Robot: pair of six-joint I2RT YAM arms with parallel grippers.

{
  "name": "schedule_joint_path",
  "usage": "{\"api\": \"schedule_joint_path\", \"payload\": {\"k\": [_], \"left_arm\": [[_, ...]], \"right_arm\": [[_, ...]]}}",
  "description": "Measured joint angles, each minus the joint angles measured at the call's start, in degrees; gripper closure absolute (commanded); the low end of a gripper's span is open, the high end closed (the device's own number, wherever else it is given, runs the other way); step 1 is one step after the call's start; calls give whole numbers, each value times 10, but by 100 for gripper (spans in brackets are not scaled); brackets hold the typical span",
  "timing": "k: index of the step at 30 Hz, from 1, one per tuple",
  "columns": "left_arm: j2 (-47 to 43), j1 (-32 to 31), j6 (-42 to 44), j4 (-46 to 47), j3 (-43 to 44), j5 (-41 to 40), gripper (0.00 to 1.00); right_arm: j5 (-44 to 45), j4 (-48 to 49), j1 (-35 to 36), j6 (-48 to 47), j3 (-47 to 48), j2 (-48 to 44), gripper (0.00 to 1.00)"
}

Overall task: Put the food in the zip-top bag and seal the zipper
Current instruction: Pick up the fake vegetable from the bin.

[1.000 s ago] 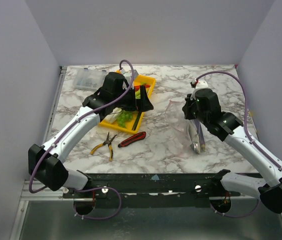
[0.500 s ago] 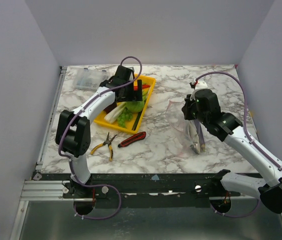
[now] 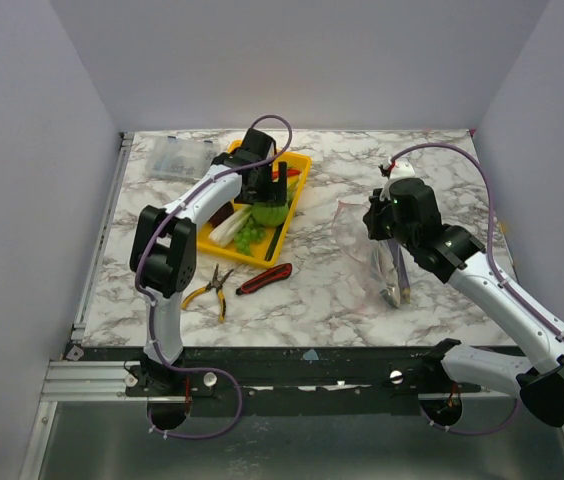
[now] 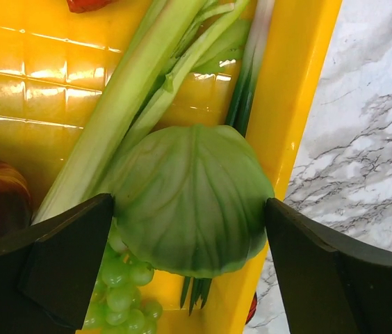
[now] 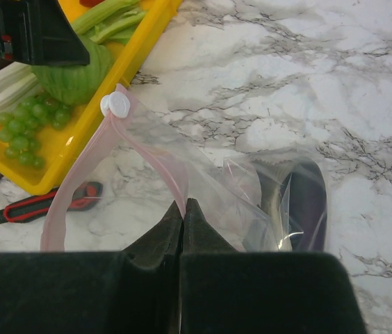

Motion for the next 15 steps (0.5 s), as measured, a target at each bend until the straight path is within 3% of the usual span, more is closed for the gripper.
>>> {"api": "schedule_joint_path", "payload": {"k": [4, 10, 15], "left_arm": [[8, -1, 11, -21, 24, -7, 54], [12, -3, 29, -39, 34, -11, 94], [-35, -3, 35, -60, 18, -6, 100]], "right_arm": [[0, 0, 0, 0, 0, 0, 99], [0, 0, 0, 1, 0, 0, 99], [0, 0, 0, 2, 0, 0, 99]]}}
